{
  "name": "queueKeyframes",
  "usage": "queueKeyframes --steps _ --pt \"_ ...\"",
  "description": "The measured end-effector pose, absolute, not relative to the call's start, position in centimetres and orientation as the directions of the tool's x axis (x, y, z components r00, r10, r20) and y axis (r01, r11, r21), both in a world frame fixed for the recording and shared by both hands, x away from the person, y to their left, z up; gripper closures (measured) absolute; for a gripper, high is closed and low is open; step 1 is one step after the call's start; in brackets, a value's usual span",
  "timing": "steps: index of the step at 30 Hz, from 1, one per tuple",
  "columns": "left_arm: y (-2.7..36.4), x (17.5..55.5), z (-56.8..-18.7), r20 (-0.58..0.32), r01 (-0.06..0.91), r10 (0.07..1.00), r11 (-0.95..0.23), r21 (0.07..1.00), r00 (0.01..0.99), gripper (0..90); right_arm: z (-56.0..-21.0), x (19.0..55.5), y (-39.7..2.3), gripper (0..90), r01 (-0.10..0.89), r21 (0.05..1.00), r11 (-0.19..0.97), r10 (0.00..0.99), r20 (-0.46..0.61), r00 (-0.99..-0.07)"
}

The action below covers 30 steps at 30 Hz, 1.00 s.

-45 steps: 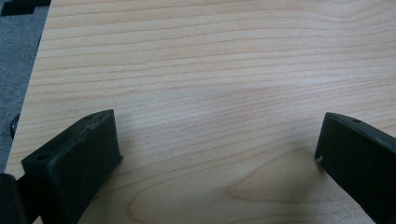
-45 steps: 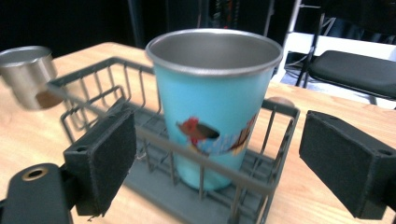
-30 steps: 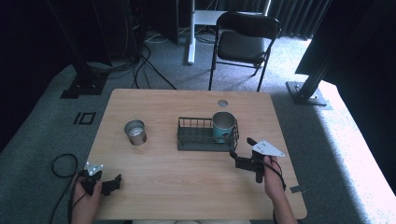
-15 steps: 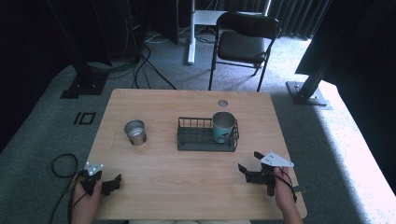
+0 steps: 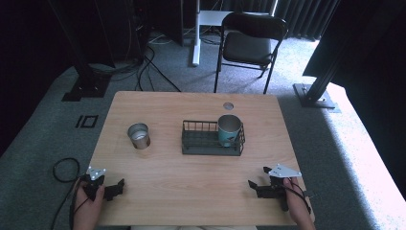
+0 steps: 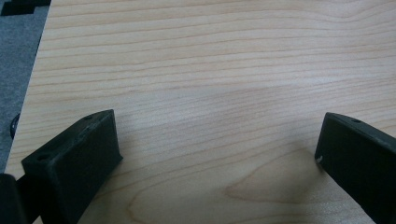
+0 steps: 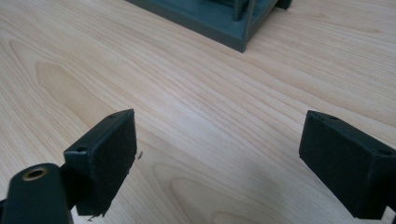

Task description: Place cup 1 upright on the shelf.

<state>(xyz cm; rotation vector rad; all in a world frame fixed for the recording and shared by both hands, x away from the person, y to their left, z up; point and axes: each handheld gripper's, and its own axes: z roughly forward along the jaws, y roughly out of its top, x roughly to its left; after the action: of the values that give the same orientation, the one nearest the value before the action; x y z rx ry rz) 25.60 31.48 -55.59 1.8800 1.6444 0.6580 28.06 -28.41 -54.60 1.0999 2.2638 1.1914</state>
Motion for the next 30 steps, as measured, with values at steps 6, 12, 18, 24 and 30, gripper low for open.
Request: queueKeyframes --steps 6,12,18,24,30 --pt "31.5 25.6 -55.6 0.005 0.721 0.991 -0.099 0.686 0.131 0.4 -54.8 27.9 -29.0 11.1 0.480 0.793 0.376 0.756 0.037 -0.654" --pt "31.5 25.6 -55.6 0.005 0.721 0.991 -0.099 0.686 0.131 0.4 -55.3 27.8 -29.6 11.1 0.495 0.767 0.408 0.758 0.017 -0.652" --pt "31.5 25.6 -55.6 0.005 0.721 0.991 -0.099 0.685 0.131 0.4 -55.7 27.6 -30.0 11.0 0.517 0.743 0.425 0.752 0.029 -0.659" --pt "31.5 25.6 -55.6 0.005 0.722 0.991 -0.099 0.685 0.131 0.4 -55.7 27.5 -30.1 11.0 0.523 0.731 0.438 0.739 0.039 -0.673" --pt "31.5 25.6 -55.6 0.006 0.722 0.991 -0.100 0.685 0.131 0.4 -55.7 27.4 -29.9 11.0 0.516 0.726 0.455 0.738 0.016 -0.674"
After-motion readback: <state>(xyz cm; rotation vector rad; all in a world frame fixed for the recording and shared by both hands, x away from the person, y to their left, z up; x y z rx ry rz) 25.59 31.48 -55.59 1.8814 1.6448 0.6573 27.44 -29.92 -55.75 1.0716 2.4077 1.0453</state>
